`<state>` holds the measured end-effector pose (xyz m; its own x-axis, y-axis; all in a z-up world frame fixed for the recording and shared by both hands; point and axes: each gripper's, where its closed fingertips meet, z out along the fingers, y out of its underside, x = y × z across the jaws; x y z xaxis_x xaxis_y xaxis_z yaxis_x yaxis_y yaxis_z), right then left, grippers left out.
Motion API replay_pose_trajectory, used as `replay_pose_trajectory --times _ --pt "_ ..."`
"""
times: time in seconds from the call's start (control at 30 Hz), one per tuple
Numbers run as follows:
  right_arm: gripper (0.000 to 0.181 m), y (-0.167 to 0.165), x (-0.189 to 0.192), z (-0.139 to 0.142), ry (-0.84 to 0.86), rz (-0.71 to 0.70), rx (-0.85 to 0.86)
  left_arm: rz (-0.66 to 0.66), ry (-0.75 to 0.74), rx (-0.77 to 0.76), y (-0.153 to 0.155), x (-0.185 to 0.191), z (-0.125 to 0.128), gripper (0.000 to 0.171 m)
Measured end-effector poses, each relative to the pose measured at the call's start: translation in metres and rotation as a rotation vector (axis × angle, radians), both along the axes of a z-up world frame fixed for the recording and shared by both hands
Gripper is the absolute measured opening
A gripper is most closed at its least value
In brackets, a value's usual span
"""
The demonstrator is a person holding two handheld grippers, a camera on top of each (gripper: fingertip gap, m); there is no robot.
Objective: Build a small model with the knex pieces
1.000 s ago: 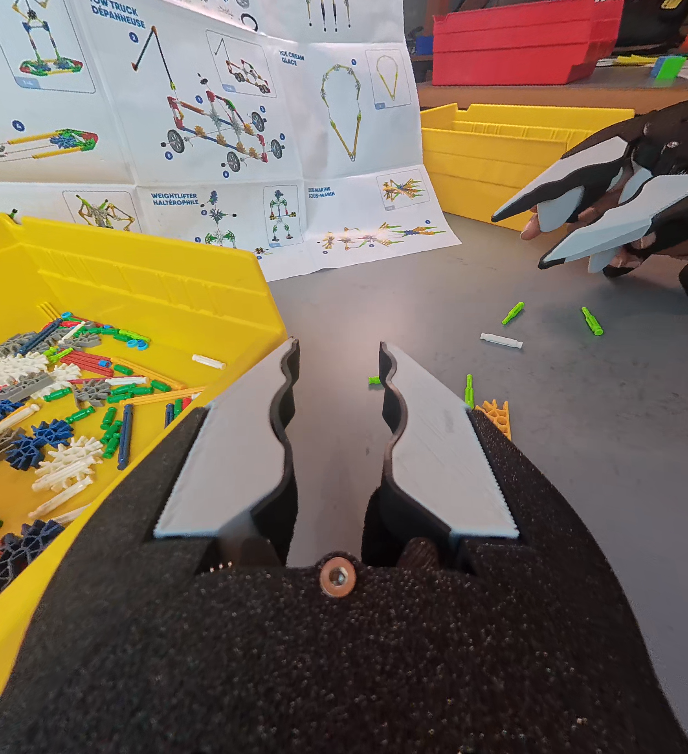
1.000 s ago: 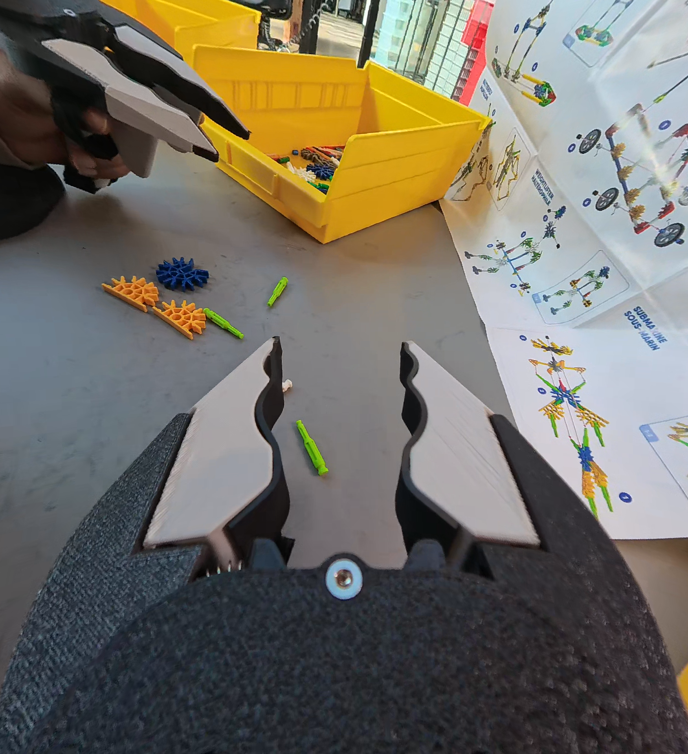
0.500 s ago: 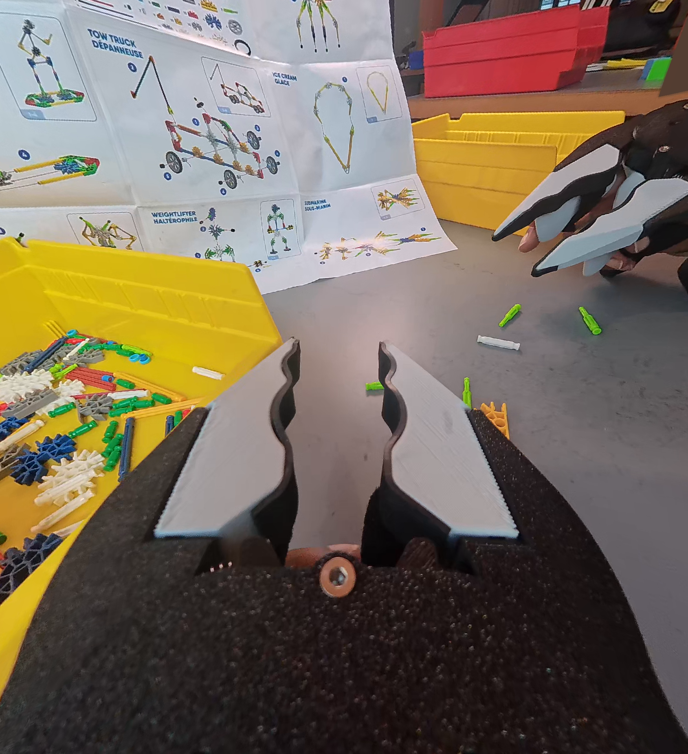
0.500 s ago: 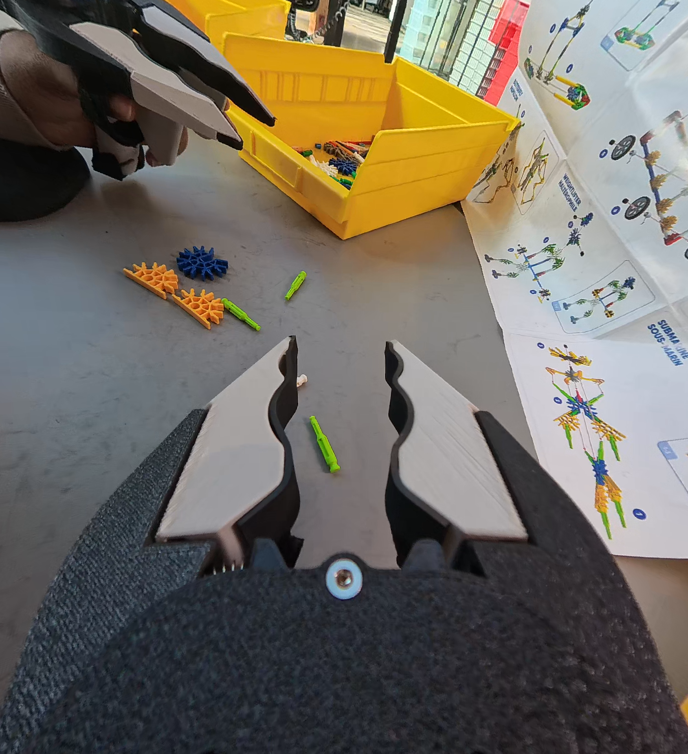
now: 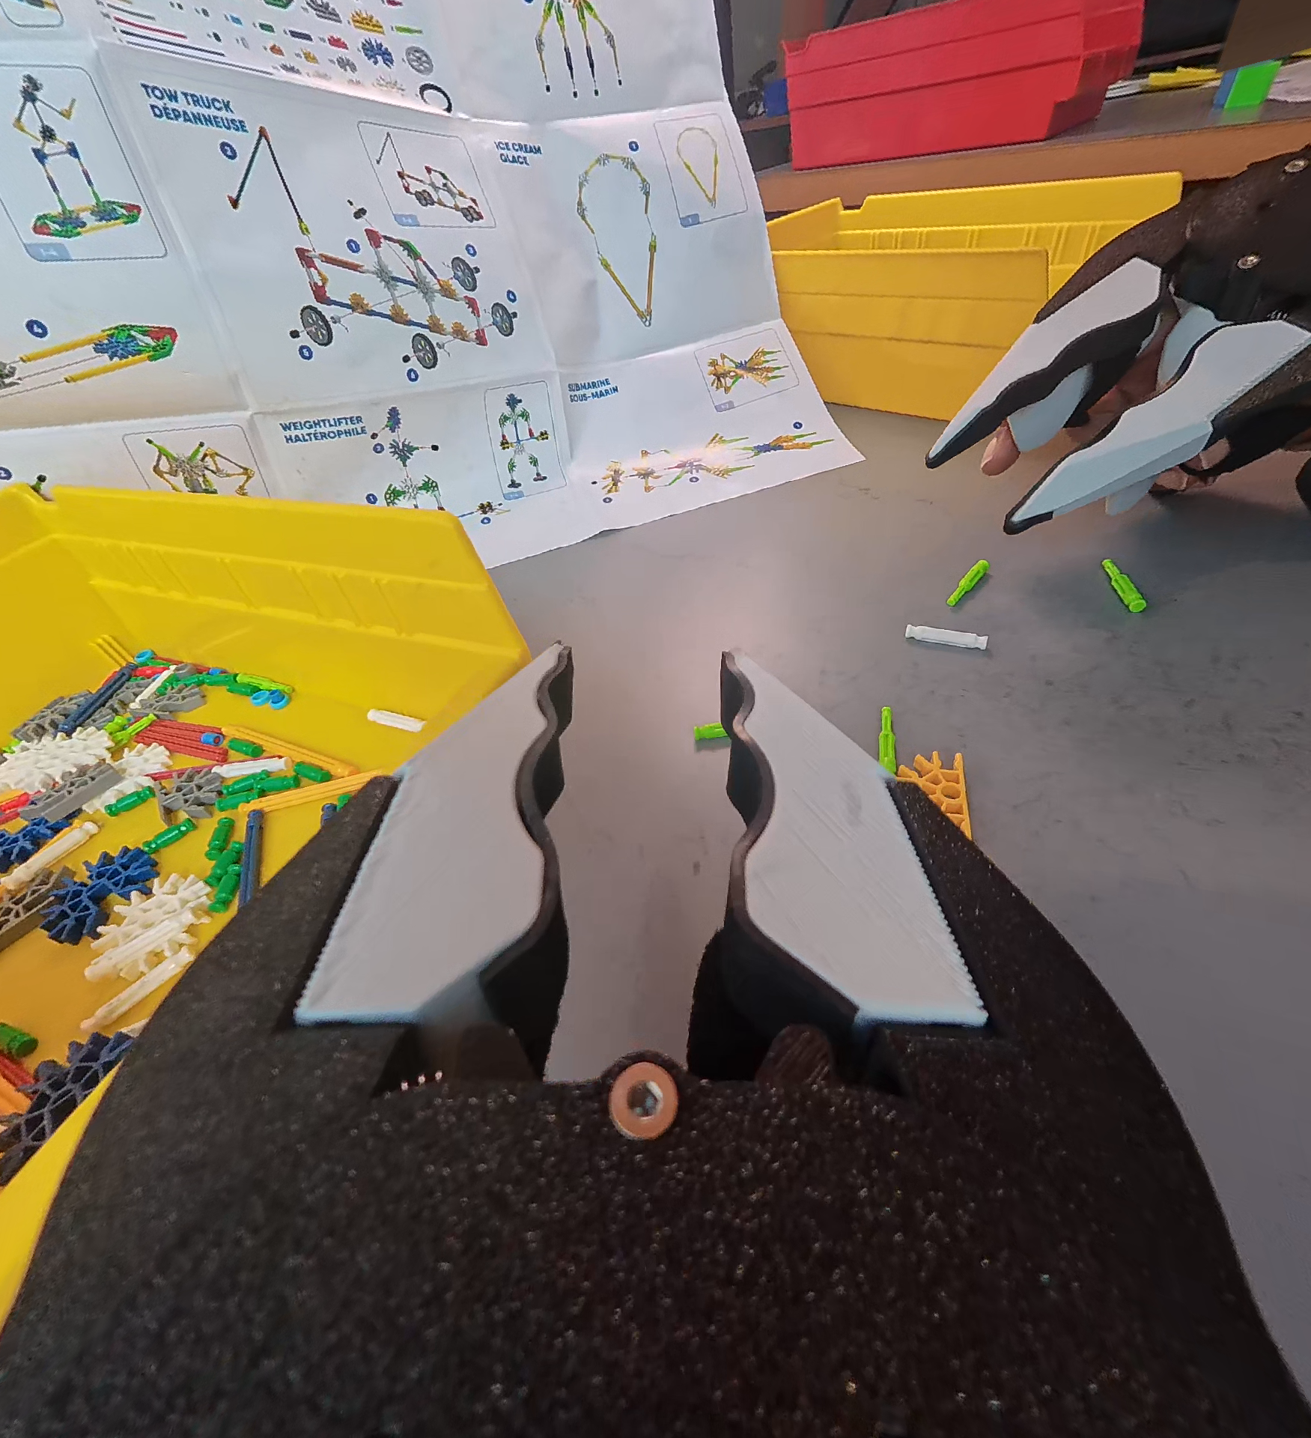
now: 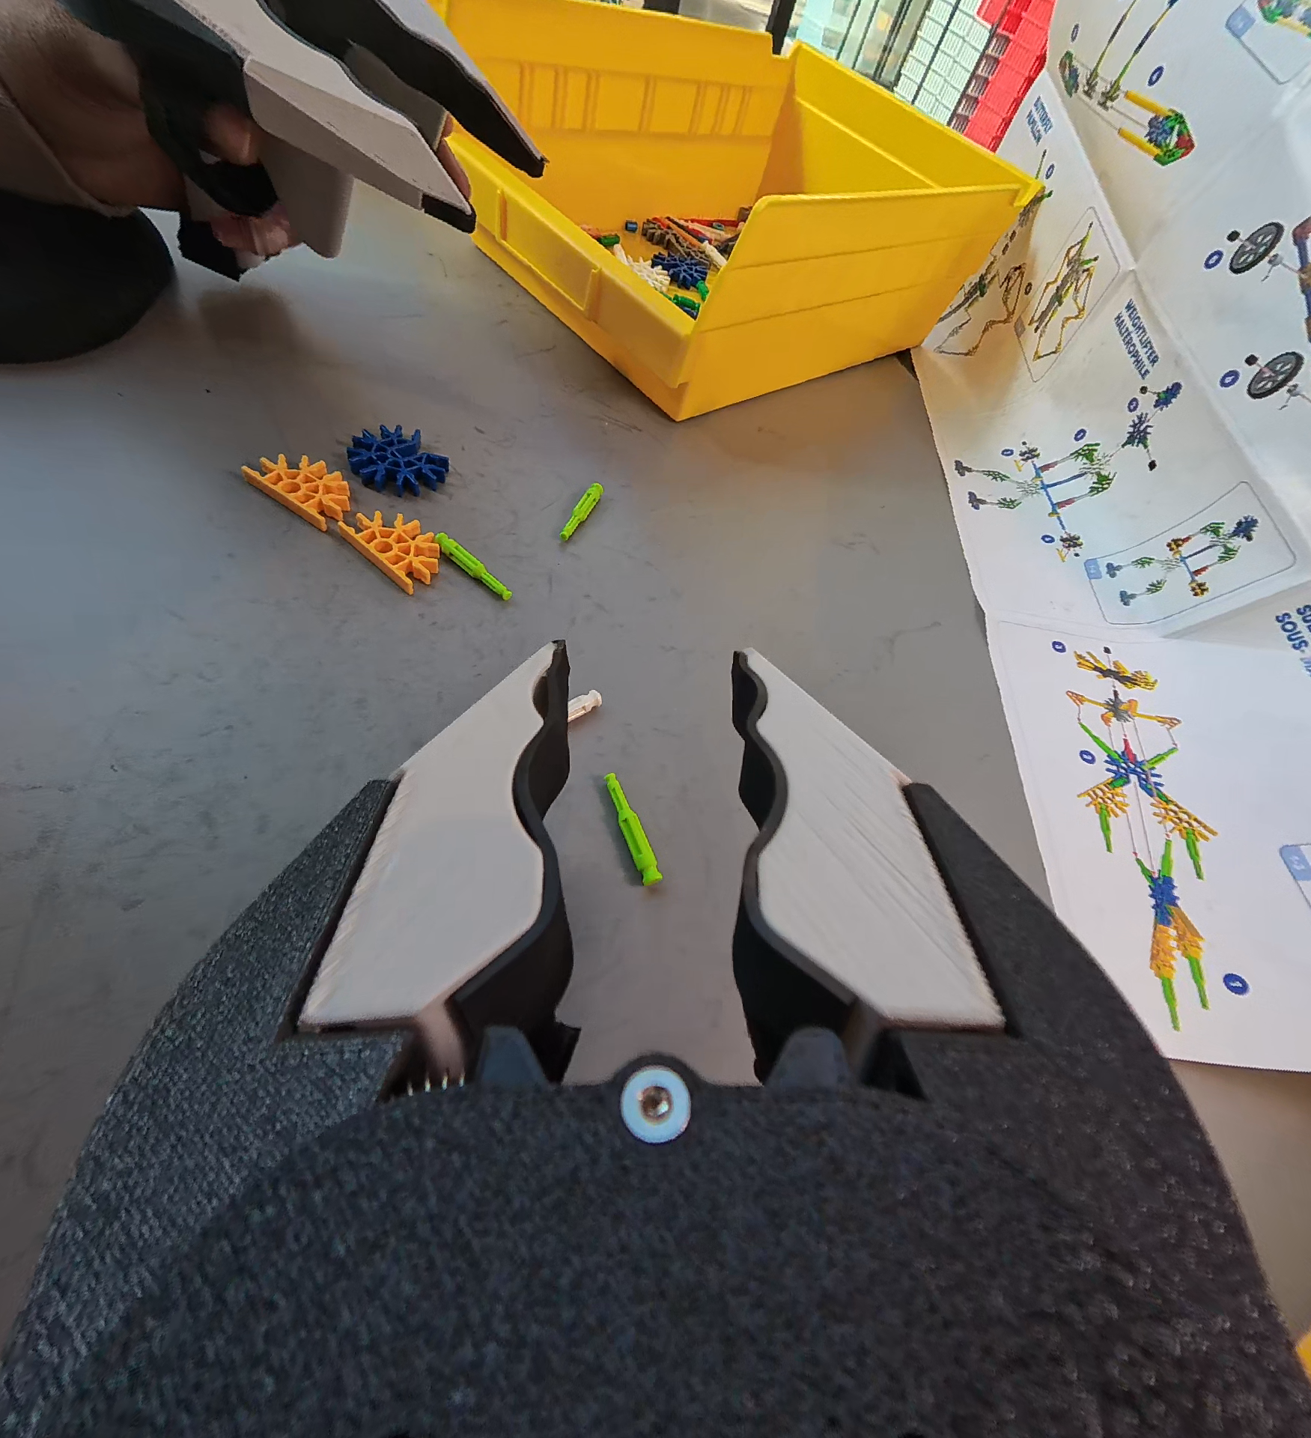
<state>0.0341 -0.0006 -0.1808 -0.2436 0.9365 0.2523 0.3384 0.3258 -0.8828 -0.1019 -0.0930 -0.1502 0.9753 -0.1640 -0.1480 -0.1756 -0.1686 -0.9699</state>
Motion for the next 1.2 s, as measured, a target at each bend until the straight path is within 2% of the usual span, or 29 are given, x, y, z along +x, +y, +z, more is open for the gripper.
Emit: replay_pose_trajectory --times 0.93,1.07,1.2 --pt "0.04 -0.004 0.0 -0.009 -0.045 0.016 0.04 0.007 0.023 -0.033 0.0 0.0 -0.005 0.038" --pt "0.04 -0.005 -0.001 -0.011 -0.057 0.02 0.04 -0.016 0.012 -0.063 0.0 0.002 -0.01 0.038" --pt "0.04 -0.005 -0.001 -0.012 -0.065 0.023 0.04 -0.089 0.017 -0.157 -0.003 0.014 -0.025 0.038"
